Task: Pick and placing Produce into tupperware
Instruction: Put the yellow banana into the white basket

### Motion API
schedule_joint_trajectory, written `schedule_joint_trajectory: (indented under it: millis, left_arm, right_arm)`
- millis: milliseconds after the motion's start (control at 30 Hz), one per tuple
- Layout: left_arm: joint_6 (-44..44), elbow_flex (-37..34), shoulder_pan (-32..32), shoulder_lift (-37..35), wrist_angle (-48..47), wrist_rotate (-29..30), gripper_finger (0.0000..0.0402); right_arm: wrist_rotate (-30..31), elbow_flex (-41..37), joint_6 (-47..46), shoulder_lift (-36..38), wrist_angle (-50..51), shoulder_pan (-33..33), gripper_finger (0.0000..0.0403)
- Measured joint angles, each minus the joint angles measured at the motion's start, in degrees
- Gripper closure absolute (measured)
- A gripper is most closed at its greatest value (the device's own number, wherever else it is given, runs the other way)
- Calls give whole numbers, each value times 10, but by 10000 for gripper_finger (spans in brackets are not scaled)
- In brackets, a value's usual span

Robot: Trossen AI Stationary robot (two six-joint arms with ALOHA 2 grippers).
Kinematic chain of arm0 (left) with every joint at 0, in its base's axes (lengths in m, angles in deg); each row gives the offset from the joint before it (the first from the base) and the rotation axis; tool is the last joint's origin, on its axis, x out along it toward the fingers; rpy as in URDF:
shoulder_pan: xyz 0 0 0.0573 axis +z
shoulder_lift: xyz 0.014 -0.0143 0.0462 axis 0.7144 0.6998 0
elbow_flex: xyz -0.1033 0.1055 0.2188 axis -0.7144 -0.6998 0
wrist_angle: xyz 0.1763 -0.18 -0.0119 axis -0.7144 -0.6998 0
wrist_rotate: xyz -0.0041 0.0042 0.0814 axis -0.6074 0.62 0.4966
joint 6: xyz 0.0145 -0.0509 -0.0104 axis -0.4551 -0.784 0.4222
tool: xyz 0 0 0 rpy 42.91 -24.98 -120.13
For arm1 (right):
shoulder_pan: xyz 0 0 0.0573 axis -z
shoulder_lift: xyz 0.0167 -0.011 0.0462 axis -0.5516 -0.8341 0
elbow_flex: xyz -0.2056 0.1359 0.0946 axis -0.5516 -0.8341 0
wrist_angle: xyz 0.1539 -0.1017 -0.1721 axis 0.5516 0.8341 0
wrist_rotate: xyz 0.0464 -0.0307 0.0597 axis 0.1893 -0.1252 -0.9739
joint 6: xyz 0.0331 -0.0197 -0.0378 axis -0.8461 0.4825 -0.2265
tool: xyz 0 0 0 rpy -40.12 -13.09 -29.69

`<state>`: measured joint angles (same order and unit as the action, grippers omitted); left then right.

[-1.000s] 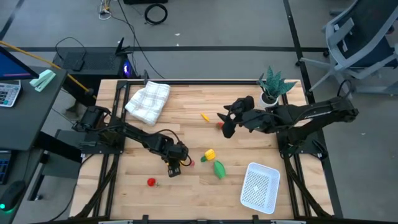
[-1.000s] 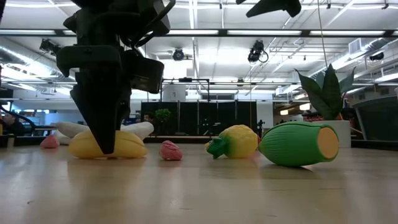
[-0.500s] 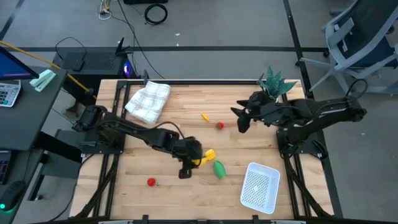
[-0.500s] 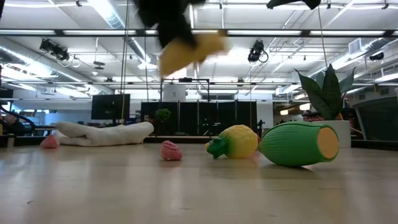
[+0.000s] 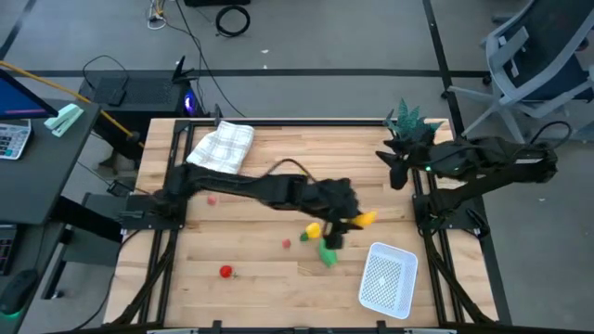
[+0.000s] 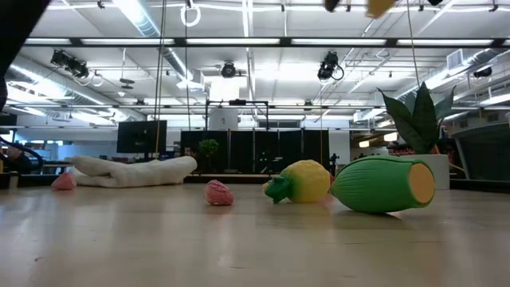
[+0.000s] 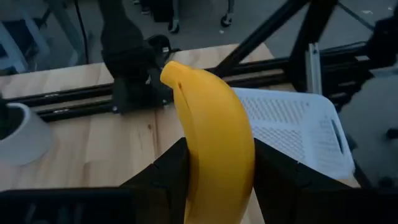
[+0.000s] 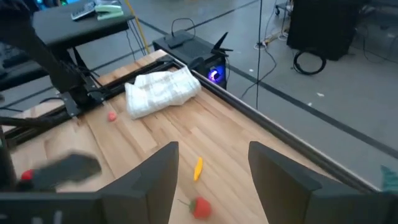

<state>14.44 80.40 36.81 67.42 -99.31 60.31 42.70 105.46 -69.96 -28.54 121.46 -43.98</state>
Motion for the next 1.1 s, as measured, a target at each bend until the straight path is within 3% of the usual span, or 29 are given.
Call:
schedule_joint_trajectory:
  millis: [167, 300, 400, 567, 1100]
  left_arm:
    - [-52, 153, -13, 148, 44, -6, 254]
    - [-115, 112, -27, 189, 197, -27, 253]
    - [-133, 112, -38, 214, 207, -28, 248]
    - [-60, 109, -58, 242, 205, -51, 251]
    - [-57, 110, -68, 264, 216, -71, 226]
  right_arm:
    - [1, 0, 15, 33, 20, 0, 199]
    - [7, 0, 38, 47, 29, 0, 199]
    - [7, 0, 39, 50, 33, 0, 199]
    - [7, 0, 53, 50, 45, 0, 199]
    - [6, 0, 48, 42, 52, 0, 199]
